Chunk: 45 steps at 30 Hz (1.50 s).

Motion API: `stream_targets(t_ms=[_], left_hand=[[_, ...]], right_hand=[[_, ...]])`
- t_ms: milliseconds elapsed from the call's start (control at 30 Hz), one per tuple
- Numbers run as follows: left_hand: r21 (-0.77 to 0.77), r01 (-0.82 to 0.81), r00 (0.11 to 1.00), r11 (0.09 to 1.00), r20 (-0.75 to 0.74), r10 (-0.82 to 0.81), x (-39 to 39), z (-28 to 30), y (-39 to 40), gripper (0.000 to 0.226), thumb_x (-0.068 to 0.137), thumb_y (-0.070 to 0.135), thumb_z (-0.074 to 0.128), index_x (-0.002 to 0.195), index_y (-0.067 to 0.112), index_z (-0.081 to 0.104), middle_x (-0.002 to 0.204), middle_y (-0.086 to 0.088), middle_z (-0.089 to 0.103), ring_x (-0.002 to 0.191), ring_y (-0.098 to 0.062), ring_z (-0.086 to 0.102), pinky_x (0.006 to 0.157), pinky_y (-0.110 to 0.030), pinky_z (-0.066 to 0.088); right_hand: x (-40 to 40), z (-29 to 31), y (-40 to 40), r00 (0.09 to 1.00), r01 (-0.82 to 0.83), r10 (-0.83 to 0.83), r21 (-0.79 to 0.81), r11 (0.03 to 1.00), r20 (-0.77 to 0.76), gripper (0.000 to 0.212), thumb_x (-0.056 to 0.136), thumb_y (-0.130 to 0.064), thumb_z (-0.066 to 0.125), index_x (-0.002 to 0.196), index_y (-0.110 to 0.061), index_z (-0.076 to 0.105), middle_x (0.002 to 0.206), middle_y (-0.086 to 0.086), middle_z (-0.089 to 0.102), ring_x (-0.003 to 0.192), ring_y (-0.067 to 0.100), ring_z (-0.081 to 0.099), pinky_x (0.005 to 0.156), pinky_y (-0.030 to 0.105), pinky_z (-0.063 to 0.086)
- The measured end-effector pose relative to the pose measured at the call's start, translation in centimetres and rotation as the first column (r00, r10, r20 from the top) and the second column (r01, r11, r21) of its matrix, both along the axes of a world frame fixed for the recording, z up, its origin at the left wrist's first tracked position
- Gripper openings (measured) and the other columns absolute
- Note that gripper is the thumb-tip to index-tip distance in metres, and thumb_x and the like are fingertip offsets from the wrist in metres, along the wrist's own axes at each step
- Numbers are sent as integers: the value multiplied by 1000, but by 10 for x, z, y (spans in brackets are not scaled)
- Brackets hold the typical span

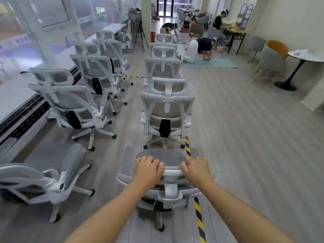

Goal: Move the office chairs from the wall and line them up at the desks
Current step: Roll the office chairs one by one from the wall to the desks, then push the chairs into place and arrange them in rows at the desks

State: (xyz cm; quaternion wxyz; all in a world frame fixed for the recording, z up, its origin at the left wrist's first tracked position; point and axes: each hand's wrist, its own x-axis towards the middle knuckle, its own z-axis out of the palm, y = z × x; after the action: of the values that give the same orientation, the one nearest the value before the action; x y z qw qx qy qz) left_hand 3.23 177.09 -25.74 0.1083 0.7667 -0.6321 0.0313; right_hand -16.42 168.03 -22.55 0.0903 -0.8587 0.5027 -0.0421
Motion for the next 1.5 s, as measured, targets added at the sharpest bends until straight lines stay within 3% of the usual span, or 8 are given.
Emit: stream_targets(t_ms=[167,333,567,733,867,1000,1200,1500], left_hand=[[53,35,999,998,-22,-34,-5,0,6,52,96,48,13,92,27,60,86,5,54,85,-20,44,85,-38,37],[62,44,999,997,-22,-43,-15,0,3,49,95,48,11,92,28,55,85,6,50,83,-19,41,82,-37,36],[68,52,998,996,-41,-49,-18,7,0,49,99,49,13,93,27,56,86,5,53,86,-21,47,87,-38,39],[40,5,998,999,-63,-2,17,15,9,50,98,50,17,96,27,61,94,7,62,94,-19,56,86,-36,42],[127,-85,992,988,-80,96,68,23,18,53,95,51,14,109,29,60,105,7,64,100,-20,60,87,-36,41],[203,-195,976,960,-55,210,140,21,34,36,98,41,33,112,25,62,112,2,64,107,-23,59,89,-36,40],[281,-271,947,921,-95,308,286,17,47,32,98,36,36,111,22,62,116,-1,62,109,-26,57,90,-38,42],[335,-187,971,923,-77,225,483,23,10,30,98,33,36,109,19,61,115,-4,63,106,-28,58,81,-36,39]], right_hand=[[-5,-3,6,998,58,-58,-14,998,-18,42,96,-36,33,74,-14,61,71,-2,56,76,20,48,74,33,25],[-16,-4,4,997,77,-78,13,997,18,51,86,-43,19,70,-15,59,68,0,55,73,19,49,77,34,33],[-20,3,-1,997,83,-83,77,994,3,40,93,-33,32,68,-13,57,66,0,52,73,22,50,79,36,35],[33,20,3,994,39,-15,212,976,-111,39,96,-30,30,76,-17,60,73,1,57,76,24,54,95,45,37],[104,24,19,988,-128,143,213,969,-57,33,99,-34,32,98,-16,60,99,7,62,93,31,59,85,43,43],[191,21,26,971,-219,231,152,964,-63,41,99,-37,34,125,-16,58,126,11,57,116,33,53,95,42,38],[330,13,18,950,-276,297,186,943,-100,43,99,-38,36,132,-18,56,131,9,55,120,32,51,97,42,37],[506,0,-18,968,-162,211,308,938,-133,43,100,-36,36,135,-18,54,131,9,56,117,31,53,96,39,38]])
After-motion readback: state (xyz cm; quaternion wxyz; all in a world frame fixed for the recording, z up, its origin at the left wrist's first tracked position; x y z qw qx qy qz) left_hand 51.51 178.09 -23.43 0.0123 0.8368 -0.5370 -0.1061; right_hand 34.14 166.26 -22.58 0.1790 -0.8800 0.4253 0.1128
